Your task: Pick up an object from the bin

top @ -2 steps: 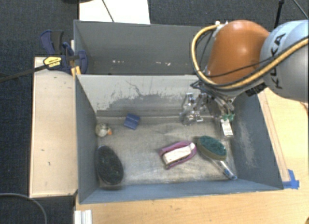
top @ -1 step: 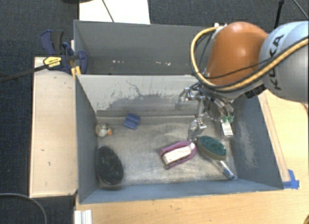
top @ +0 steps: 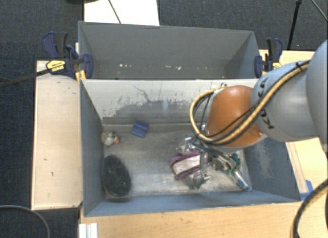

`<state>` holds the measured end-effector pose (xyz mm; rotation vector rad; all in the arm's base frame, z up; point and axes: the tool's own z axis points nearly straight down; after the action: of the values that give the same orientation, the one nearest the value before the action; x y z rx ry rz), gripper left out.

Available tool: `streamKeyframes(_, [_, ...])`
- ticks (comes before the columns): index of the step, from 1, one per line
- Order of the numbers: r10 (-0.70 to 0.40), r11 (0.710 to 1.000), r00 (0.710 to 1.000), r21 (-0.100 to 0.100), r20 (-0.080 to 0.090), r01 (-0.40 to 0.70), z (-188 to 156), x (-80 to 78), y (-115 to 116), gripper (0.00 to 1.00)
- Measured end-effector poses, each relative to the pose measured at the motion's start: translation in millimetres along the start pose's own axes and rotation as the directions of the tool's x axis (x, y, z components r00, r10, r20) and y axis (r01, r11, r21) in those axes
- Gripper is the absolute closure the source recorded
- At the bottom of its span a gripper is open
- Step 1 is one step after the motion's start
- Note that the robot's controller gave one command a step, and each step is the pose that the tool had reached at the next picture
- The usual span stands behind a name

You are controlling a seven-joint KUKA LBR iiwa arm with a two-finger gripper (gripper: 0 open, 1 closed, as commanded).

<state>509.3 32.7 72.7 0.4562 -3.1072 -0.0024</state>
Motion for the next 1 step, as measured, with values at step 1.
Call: streamKeyframes(1, [0.001, 1.000, 1.000, 0.002, 0.010, -0.001, -5.1, -3.9, -0.8, 1.00])
